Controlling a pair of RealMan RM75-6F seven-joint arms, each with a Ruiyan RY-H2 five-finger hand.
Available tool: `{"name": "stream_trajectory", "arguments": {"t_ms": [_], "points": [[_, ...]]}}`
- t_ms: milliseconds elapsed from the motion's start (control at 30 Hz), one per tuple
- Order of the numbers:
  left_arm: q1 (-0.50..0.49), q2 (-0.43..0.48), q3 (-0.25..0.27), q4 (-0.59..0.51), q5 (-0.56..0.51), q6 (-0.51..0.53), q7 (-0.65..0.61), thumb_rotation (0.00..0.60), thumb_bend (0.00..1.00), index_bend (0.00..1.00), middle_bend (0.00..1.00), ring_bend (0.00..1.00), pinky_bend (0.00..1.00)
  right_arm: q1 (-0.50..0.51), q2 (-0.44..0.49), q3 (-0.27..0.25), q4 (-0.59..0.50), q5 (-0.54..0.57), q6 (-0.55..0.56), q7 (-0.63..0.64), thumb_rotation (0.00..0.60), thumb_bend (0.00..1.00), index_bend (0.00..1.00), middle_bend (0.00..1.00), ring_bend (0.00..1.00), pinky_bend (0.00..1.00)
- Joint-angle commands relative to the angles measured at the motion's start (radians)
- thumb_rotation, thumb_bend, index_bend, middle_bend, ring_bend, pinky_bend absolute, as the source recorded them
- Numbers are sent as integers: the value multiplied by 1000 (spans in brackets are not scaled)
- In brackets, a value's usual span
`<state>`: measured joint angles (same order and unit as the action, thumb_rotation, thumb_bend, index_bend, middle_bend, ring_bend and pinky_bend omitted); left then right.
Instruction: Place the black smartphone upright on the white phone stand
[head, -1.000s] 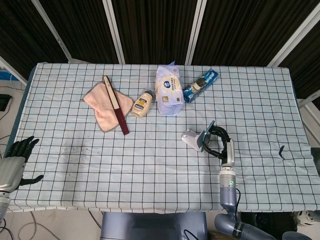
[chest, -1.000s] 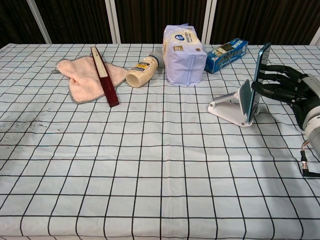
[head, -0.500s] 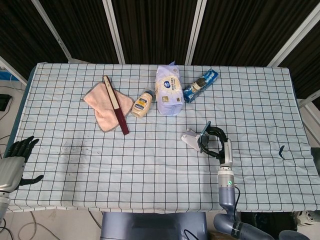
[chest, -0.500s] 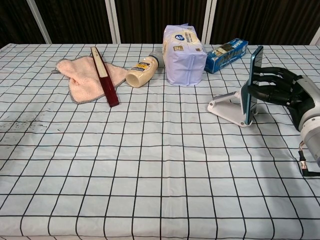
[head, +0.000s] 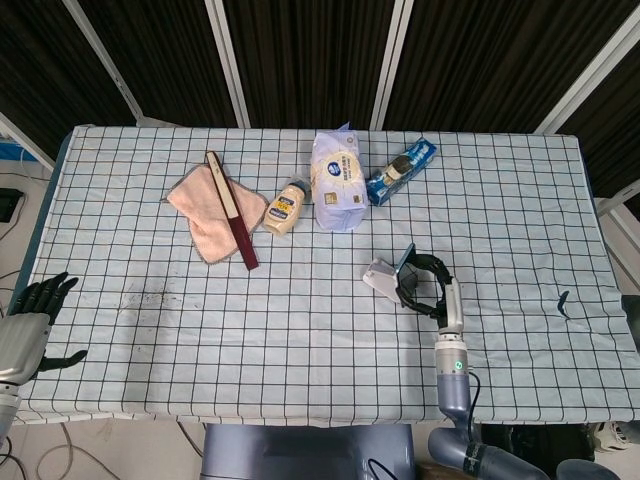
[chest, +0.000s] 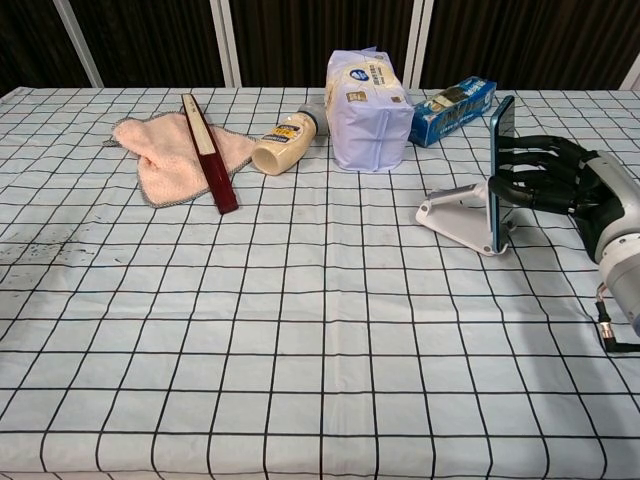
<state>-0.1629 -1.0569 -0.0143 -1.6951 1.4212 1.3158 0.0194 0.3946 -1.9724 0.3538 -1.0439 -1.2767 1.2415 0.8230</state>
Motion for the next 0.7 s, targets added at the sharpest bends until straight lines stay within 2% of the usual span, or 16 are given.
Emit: {"name": "stream_trajectory", "arguments": {"t_ms": [33, 233, 500, 600, 700], "points": [[0, 0, 0, 0, 0, 0, 0, 600, 0, 0, 0, 0, 0, 0, 2, -3, -1, -2, -1, -6, 600, 256, 557, 504, 263, 143], [-1, 1, 0, -1, -1, -2, -1, 600, 0, 0, 0, 0, 0, 1, 5, -8, -4, -2, -6, -17, 600, 115, 494, 451, 210, 142], [-1, 1, 0, -2, -3, -2, -2, 600, 0, 0, 0, 0, 0, 4, 4, -8, -9, 2, -9, -41, 600, 56, 420, 397, 156, 142], [-1, 1, -1, -1, -4, -3, -3, 600, 0, 0, 0, 0, 0, 4, 6, -9, -14, 2, -11, -46, 600, 21, 293, 331, 101, 141], [-1, 1, -1, -1, -4, -3, -3, 600, 0, 0, 0, 0, 0, 5, 12, -14, -20, -2, -15, -59, 600, 0, 122, 234, 47, 141]]}}
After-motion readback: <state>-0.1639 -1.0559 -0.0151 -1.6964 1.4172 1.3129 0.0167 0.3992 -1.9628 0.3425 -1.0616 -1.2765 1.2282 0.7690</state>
